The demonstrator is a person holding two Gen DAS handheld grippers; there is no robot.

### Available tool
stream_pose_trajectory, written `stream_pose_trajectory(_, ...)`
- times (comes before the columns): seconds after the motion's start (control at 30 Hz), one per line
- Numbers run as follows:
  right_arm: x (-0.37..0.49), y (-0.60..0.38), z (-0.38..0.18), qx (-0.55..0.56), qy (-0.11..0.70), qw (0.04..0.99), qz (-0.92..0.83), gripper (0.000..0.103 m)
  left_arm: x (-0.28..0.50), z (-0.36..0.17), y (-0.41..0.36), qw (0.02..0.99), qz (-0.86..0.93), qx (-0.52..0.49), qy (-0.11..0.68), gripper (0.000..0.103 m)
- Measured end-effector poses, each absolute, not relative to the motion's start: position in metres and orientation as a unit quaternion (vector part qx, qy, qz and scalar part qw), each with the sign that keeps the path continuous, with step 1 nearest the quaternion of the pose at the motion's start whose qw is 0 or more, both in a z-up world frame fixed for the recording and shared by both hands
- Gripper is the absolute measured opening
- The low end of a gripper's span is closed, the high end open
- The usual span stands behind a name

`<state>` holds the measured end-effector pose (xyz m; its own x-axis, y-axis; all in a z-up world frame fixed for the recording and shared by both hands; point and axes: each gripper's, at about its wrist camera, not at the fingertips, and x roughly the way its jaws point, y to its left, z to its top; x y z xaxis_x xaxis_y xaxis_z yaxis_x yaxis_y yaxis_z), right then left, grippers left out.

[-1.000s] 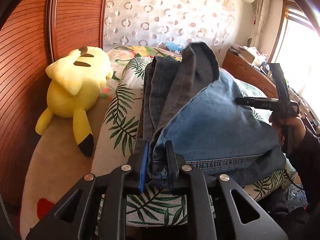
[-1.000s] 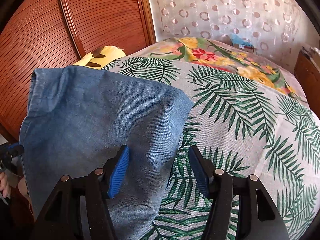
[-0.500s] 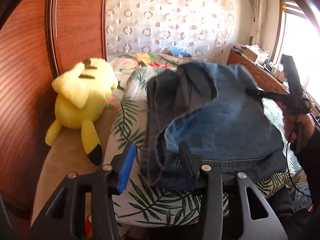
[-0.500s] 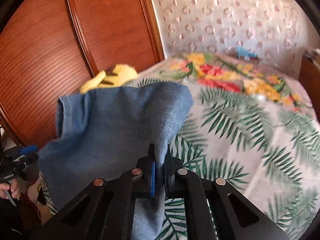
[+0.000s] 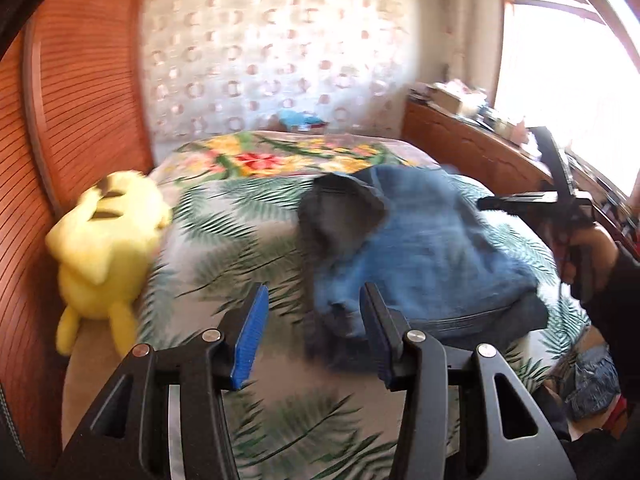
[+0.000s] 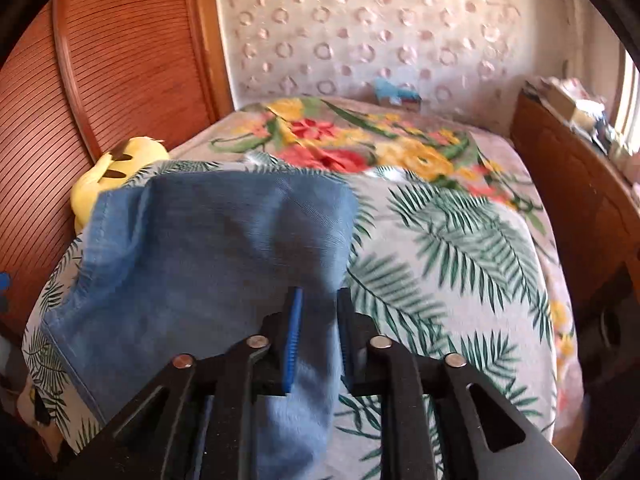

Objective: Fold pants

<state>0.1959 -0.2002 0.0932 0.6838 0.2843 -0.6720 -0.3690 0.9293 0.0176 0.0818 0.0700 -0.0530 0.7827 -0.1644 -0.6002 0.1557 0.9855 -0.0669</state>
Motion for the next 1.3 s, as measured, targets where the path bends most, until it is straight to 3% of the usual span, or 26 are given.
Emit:
stream_pose_trajectory(0.07,0.197,-0.214,0.085,-0.04,0.359,0.914,0.184,0.041,0.096,-0.052,0.052,0.942,-0.106,0.0,0.319,0.049)
stream_pose_trajectory(0.27,0.169,-0.228,0.063,-0.048,0.353,0.916,0.184,0.042,0.14,-0.059,0.009,0.929,-0.152,0.011,0.338,0.049)
stream_pose_trajectory(0.4,0.141,-0.235,0.054,-0.025,0.357,0.913,0.198,0.055,0.168,-0.071,-0.003,0.922,-0.152,0.015,0.356,0.049)
stream_pose_trajectory(0.5,0.127,-0.237,0.051,-0.016,0.36,0.912,0.198,0.059,0.192,-0.086,-0.004,0.916,-0.125,0.028,0.381,0.049)
stream_pose_trajectory(0.8,0.107,-0.233,0.047,-0.003,0.37,0.907,0.2,0.059,0.21,-0.11,0.015,0.905,-0.084,0.045,0.414,0.049)
stream_pose_trajectory(1.23,0.104,-0.221,0.037,0.007,0.368,0.909,0.194,0.06,0.153,-0.096,-0.003,0.917,-0.124,0.031,0.377,0.049)
stream_pose_trajectory(1.3,0.103,-0.22,0.037,0.009,0.368,0.907,0.202,0.044,0.145,-0.096,-0.007,0.916,-0.132,0.032,0.376,0.049)
